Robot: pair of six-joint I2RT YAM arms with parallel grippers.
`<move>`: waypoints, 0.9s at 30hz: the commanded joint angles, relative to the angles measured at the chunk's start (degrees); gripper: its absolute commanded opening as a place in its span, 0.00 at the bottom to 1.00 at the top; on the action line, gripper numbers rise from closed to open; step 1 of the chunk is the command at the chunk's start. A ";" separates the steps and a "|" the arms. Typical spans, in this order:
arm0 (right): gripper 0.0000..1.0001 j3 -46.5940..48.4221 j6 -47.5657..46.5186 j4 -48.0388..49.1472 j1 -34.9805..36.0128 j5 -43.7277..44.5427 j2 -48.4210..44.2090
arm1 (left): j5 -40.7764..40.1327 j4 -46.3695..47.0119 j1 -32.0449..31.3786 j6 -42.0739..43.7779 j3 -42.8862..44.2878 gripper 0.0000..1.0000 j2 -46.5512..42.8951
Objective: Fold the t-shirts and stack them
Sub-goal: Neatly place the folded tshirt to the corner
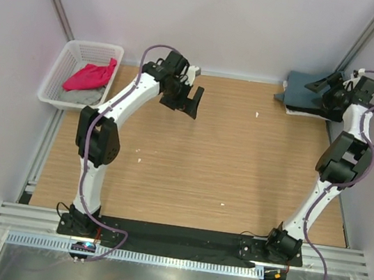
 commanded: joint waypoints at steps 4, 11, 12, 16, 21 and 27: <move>0.84 6.91 -3.35 -0.01 -1.79 2.35 2.86 | -4.20 1.86 -1.01 2.47 1.14 1.00 0.82; 0.83 9.98 -6.25 -1.41 -1.88 6.21 4.63 | -6.85 1.77 -1.80 3.53 2.02 0.99 1.43; 0.84 10.33 -6.86 -2.28 -1.88 7.08 4.89 | -6.85 1.77 -1.80 3.44 2.02 0.99 1.43; 0.83 11.74 -10.38 -5.19 -1.88 13.85 5.24 | -6.93 1.69 -1.89 3.26 2.03 1.00 1.61; 0.82 14.38 -14.60 -6.86 -1.88 16.85 4.90 | -7.46 1.51 -1.80 3.26 1.50 1.00 0.47; 0.82 11.76 -12.24 -6.51 -1.26 11.76 -7.20 | -11.41 1.25 -1.89 5.45 0.71 1.00 -5.85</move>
